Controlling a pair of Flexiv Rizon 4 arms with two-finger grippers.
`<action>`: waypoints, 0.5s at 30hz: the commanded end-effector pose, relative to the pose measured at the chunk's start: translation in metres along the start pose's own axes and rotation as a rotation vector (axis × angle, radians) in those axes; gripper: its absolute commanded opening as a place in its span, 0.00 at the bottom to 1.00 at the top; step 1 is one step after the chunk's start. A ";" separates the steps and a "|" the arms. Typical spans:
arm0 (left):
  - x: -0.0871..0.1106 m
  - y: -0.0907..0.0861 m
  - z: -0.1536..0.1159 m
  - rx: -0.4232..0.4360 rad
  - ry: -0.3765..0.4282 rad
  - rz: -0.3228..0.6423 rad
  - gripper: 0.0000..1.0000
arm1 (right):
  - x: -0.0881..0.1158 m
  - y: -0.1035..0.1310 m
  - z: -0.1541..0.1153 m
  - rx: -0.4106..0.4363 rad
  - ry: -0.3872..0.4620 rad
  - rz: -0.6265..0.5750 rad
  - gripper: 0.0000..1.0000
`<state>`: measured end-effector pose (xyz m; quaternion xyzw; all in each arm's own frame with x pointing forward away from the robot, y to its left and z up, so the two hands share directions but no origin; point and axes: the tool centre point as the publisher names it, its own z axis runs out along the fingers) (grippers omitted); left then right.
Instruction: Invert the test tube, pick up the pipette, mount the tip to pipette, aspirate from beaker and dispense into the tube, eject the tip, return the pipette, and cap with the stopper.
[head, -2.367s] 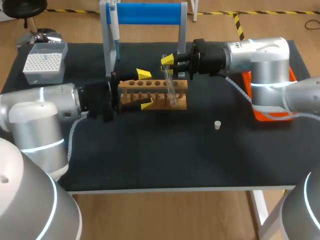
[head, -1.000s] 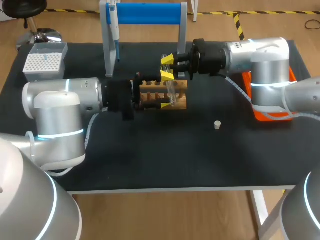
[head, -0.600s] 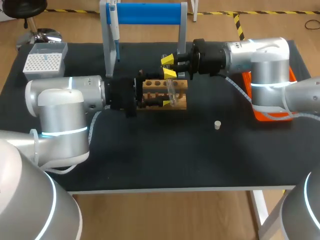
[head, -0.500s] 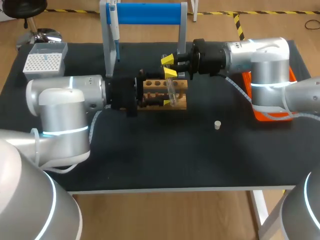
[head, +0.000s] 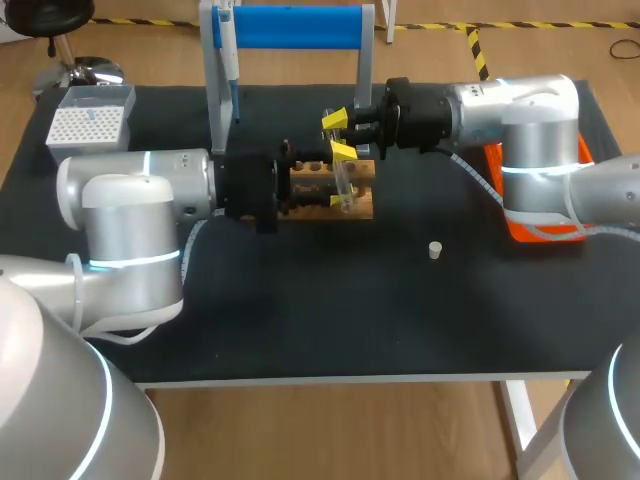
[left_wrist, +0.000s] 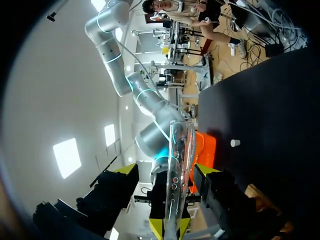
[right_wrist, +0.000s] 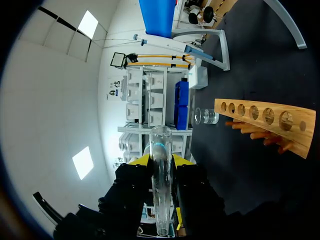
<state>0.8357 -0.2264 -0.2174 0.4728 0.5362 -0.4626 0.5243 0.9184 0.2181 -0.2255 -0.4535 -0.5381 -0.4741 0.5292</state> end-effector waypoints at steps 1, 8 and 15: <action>0.001 0.001 0.002 0.002 0.003 0.001 0.60 | 0.001 0.000 0.000 0.001 -0.003 0.000 0.00; 0.001 0.001 0.003 0.004 0.004 0.003 0.53 | 0.001 0.000 0.000 0.001 -0.003 0.000 0.00; 0.001 0.001 0.003 0.004 0.003 0.002 0.44 | 0.001 0.000 0.000 0.001 -0.003 0.000 0.00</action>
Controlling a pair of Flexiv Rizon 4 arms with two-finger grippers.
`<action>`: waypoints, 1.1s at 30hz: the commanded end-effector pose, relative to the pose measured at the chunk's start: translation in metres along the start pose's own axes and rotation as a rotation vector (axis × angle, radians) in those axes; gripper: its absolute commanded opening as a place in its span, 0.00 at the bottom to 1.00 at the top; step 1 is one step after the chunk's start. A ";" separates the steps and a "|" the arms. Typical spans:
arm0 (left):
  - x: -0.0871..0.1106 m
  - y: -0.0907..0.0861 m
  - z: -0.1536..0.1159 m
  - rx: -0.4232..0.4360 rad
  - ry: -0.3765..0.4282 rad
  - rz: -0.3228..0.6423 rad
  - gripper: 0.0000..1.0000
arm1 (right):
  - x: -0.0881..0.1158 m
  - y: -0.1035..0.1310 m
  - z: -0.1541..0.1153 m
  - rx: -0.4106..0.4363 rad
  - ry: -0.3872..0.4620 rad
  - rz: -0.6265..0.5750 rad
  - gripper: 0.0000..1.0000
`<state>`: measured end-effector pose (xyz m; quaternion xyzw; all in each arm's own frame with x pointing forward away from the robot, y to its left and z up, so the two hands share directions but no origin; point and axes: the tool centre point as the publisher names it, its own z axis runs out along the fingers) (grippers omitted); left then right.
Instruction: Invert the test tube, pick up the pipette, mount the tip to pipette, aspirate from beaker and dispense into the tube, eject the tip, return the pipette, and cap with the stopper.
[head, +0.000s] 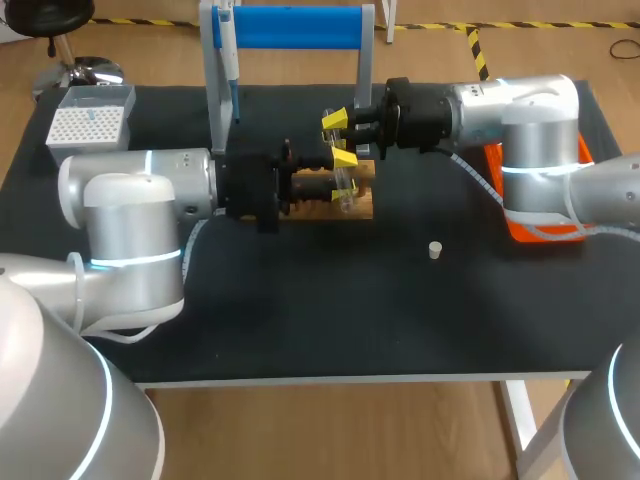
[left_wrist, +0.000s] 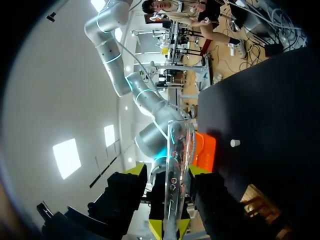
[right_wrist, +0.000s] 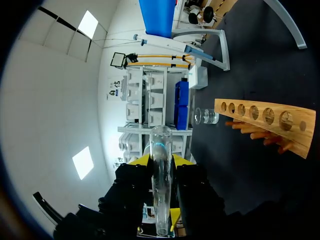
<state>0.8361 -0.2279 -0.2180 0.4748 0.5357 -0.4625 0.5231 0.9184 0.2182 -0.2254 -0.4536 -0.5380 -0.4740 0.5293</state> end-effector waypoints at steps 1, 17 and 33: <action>0.000 0.001 0.001 0.000 0.001 0.000 0.40 | 0.001 0.000 0.000 0.001 -0.003 -0.001 0.00; 0.001 0.000 0.001 -0.004 0.028 0.001 0.00 | 0.001 0.000 0.000 0.001 -0.003 -0.001 1.00; 0.001 0.000 0.001 -0.004 0.028 0.001 0.00 | 0.001 0.000 0.000 0.001 -0.003 -0.001 1.00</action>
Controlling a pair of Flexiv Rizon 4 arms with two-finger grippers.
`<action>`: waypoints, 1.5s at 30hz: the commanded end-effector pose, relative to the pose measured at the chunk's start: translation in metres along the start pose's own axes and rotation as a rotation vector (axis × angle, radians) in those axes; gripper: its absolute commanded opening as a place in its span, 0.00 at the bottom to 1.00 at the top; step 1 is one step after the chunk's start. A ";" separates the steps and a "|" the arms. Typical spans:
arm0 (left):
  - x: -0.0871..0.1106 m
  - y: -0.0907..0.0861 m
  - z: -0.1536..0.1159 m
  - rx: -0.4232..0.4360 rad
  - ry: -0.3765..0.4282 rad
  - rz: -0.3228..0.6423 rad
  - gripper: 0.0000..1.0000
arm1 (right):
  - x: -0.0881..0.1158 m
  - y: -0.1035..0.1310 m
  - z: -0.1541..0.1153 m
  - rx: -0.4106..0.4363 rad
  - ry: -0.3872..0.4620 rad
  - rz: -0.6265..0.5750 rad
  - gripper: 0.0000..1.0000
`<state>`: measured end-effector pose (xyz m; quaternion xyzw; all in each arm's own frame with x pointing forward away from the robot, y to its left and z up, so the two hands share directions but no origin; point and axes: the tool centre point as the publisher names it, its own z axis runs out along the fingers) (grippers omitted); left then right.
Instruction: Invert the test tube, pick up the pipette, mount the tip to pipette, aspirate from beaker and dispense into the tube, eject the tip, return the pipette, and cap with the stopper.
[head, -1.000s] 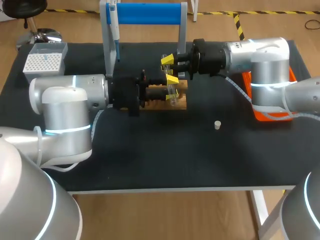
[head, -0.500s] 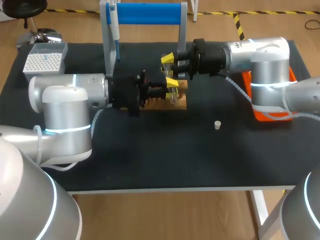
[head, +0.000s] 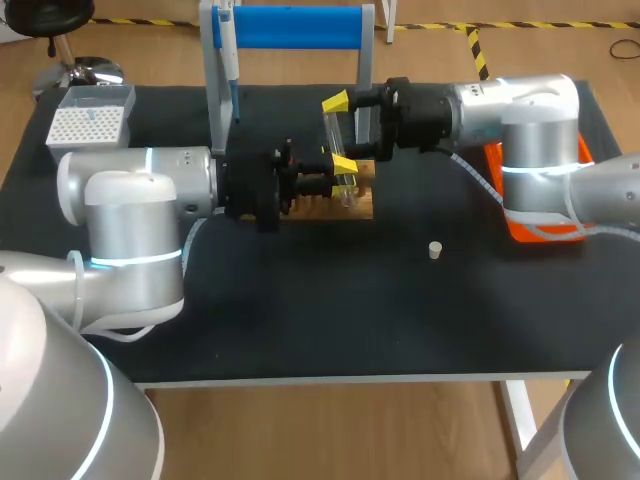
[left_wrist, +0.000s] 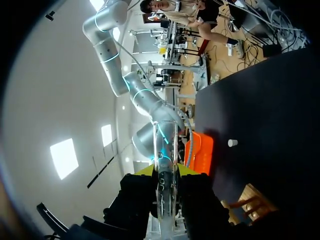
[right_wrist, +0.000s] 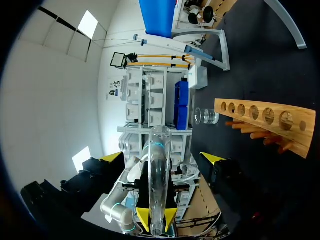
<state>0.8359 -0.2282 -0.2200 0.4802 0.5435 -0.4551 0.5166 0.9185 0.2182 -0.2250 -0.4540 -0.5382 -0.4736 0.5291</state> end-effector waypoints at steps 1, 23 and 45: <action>-0.001 0.000 0.001 0.000 0.001 0.001 0.00 | 0.000 0.000 0.000 0.001 -0.002 -0.001 1.00; -0.001 0.000 0.001 0.000 0.001 0.001 0.00 | 0.011 -0.039 -0.082 -0.049 -0.231 -0.446 1.00; -0.001 0.000 0.001 0.000 0.001 0.001 0.00 | -0.042 -0.043 -0.104 -0.024 -0.695 -0.966 1.00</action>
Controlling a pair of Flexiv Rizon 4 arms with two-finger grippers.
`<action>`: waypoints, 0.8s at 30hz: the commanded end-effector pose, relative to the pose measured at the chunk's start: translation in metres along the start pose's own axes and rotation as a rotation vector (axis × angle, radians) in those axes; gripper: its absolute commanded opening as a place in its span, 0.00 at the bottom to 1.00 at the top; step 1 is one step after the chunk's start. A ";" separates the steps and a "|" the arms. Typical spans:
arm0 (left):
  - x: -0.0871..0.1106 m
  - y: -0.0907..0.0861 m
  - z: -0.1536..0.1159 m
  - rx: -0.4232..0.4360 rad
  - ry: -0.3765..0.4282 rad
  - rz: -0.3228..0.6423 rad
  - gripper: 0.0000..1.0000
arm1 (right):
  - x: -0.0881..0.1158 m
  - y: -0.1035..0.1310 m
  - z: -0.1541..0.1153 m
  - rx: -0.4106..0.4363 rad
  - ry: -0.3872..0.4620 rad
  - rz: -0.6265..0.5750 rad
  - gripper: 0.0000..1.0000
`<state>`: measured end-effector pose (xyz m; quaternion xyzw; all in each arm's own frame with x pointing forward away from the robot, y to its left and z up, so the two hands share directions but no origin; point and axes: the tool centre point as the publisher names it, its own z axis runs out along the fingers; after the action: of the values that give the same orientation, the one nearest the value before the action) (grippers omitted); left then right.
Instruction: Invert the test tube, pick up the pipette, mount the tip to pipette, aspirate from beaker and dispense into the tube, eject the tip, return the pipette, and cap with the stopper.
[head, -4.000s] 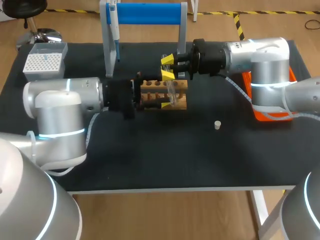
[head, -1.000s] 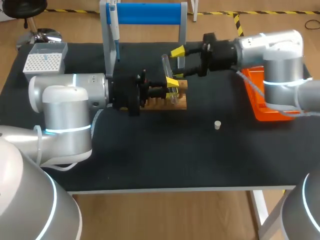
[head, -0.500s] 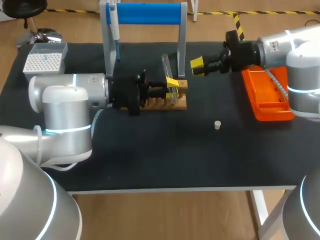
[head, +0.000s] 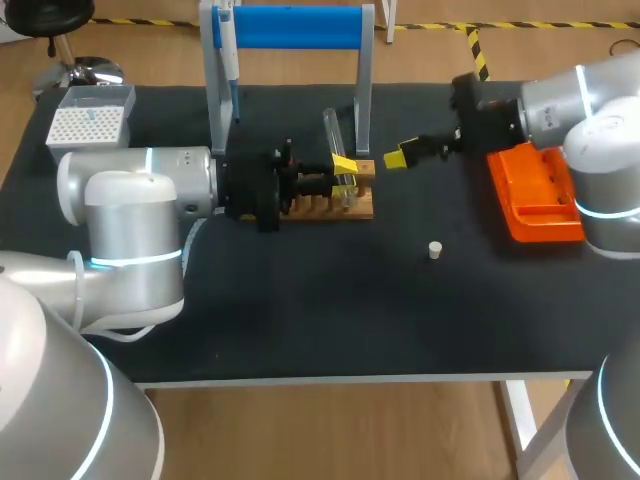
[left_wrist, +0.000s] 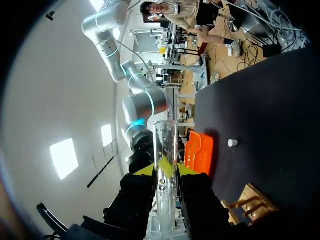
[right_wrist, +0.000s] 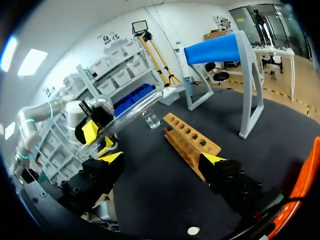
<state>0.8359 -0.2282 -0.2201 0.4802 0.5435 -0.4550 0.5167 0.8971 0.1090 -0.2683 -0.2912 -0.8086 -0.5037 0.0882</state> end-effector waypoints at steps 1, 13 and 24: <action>-0.001 0.000 0.001 0.000 0.001 0.000 0.00 | 0.003 -0.006 0.001 0.010 -0.104 -0.072 1.00; -0.001 0.000 0.001 0.000 0.001 0.000 0.00 | 0.002 -0.008 0.000 0.014 -0.126 -0.089 1.00; -0.001 0.000 0.001 0.000 0.001 0.000 0.00 | -0.015 -0.018 0.025 0.091 -0.186 -0.251 1.00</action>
<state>0.8359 -0.2282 -0.2200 0.4802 0.5435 -0.4550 0.5167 0.8945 0.1063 -0.2930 -0.2289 -0.8608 -0.4533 -0.0349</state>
